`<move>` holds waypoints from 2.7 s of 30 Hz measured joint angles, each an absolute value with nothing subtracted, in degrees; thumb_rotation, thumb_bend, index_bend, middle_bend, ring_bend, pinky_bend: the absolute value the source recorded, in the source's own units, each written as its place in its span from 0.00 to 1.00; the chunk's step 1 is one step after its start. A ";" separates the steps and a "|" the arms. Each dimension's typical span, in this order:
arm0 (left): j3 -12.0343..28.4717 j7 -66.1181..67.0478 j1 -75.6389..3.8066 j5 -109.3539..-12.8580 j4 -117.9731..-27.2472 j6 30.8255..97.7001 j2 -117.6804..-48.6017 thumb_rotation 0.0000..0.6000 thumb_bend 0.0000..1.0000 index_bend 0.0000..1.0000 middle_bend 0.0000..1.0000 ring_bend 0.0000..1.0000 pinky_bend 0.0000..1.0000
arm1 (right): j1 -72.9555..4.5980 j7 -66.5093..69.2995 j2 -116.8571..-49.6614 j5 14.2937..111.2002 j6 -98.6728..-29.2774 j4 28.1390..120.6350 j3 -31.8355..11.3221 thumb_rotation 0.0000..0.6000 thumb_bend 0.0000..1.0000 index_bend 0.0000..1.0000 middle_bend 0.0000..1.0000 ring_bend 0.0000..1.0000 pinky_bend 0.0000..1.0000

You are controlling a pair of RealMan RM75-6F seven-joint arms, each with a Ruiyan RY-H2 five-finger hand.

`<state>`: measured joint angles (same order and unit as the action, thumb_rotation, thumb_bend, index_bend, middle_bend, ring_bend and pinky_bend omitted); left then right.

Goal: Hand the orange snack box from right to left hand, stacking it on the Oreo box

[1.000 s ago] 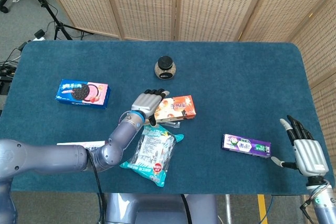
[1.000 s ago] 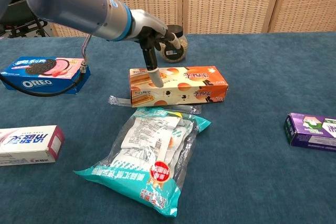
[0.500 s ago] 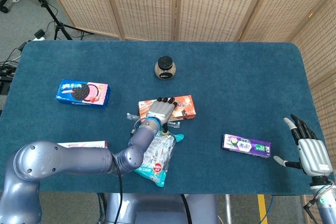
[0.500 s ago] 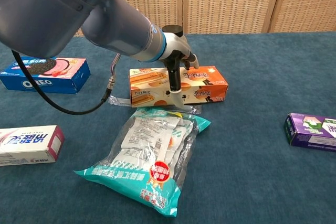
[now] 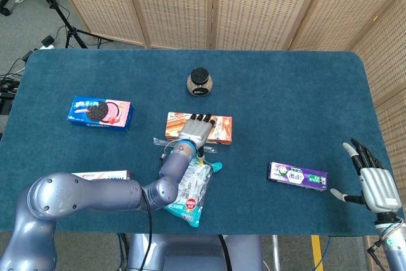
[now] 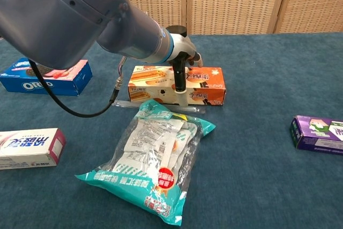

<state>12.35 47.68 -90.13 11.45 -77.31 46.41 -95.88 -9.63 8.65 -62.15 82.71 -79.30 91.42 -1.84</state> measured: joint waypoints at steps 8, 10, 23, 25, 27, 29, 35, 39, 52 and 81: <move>13.31 47.92 -89.11 9.39 -76.81 48.60 -96.71 1.00 0.13 0.03 0.00 0.00 0.00 | -9.48 8.58 -62.08 82.85 -78.80 91.60 -2.09 1.00 0.00 0.00 0.00 0.00 0.17; 13.42 48.26 -88.93 9.45 -76.11 48.52 -97.22 1.00 0.13 0.03 0.00 0.00 0.00 | -9.34 8.77 -61.91 82.79 -78.80 91.66 -2.19 1.00 0.00 0.00 0.00 0.00 0.17; 13.92 51.53 -88.44 9.51 -68.43 47.39 -102.01 1.00 0.14 0.03 0.00 0.00 0.00 | -9.12 10.58 -61.56 82.77 -77.99 91.23 -2.64 1.00 0.00 0.00 0.00 0.00 0.17; 14.03 52.12 -88.21 9.39 -67.36 47.25 -102.76 1.00 0.14 0.03 0.00 0.00 0.00 | -9.11 10.67 -61.57 83.00 -77.91 91.19 -2.61 1.00 0.00 0.00 0.00 0.00 0.17; 14.13 52.67 -87.93 9.38 -66.61 47.06 -103.39 1.00 0.14 0.03 0.00 0.00 0.00 | -9.08 10.77 -61.62 83.19 -77.88 91.17 -2.59 1.00 0.00 0.00 0.00 0.00 0.17; 14.17 53.38 -87.66 9.52 -66.09 46.91 -103.87 1.00 0.15 0.03 0.00 0.00 0.00 | -9.07 10.83 -61.62 83.29 -77.83 91.18 -2.61 1.00 0.00 0.00 0.00 0.00 0.17; 14.58 55.26 -87.10 10.37 -64.68 47.10 -104.98 1.00 0.24 0.16 0.00 0.00 0.00 | -8.93 11.02 -61.50 83.38 -77.93 91.39 -2.80 1.00 0.00 0.00 0.00 0.00 0.17; 14.72 55.21 -86.73 8.46 -63.74 48.53 -105.91 1.00 0.33 0.30 0.03 0.06 0.05 | -8.88 10.98 -61.49 83.42 -77.83 91.42 -2.80 1.00 0.00 0.00 0.00 0.00 0.17; 15.41 50.72 -82.58 -1.15 -59.31 51.30 -109.89 1.00 0.47 0.61 0.26 0.26 0.21 | -8.65 11.09 -61.47 83.40 -78.09 91.42 -3.11 1.00 0.00 0.00 0.00 0.00 0.17; 16.96 40.66 -70.56 -20.13 -76.76 45.97 -86.55 1.00 0.48 0.61 0.27 0.27 0.21 | -8.34 9.00 -61.50 82.43 -77.91 91.88 -3.70 1.00 0.00 0.00 0.00 0.00 0.17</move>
<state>16.96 40.66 -70.56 -20.13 -76.76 45.97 -86.55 -8.34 9.00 -61.50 82.43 -77.91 91.88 -3.70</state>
